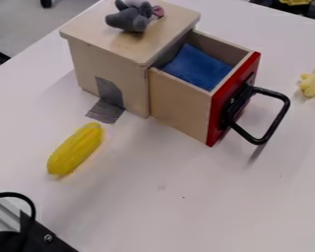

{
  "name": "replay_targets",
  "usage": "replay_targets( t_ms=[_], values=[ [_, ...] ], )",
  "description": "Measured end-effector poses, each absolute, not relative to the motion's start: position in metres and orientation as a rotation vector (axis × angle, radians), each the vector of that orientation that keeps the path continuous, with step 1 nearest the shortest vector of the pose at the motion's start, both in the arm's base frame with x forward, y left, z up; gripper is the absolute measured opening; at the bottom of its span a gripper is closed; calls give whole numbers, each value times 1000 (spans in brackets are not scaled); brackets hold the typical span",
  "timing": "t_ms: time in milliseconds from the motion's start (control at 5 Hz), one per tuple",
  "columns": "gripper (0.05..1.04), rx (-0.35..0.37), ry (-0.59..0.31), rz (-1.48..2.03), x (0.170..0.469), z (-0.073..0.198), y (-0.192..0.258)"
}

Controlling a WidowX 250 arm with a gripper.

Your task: Close the drawer.

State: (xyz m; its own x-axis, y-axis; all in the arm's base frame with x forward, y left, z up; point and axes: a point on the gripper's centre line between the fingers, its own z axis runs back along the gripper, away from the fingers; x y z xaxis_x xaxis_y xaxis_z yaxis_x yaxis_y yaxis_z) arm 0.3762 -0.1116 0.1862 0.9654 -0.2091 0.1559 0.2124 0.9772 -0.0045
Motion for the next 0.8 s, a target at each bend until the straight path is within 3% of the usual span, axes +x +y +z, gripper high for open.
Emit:
replay_targets(
  t_ms=[600, 800],
  values=[
    [1000, 100, -20, -213, 331, 89, -134],
    [1000, 101, 16, -230, 324, 66, -130]
  ],
)
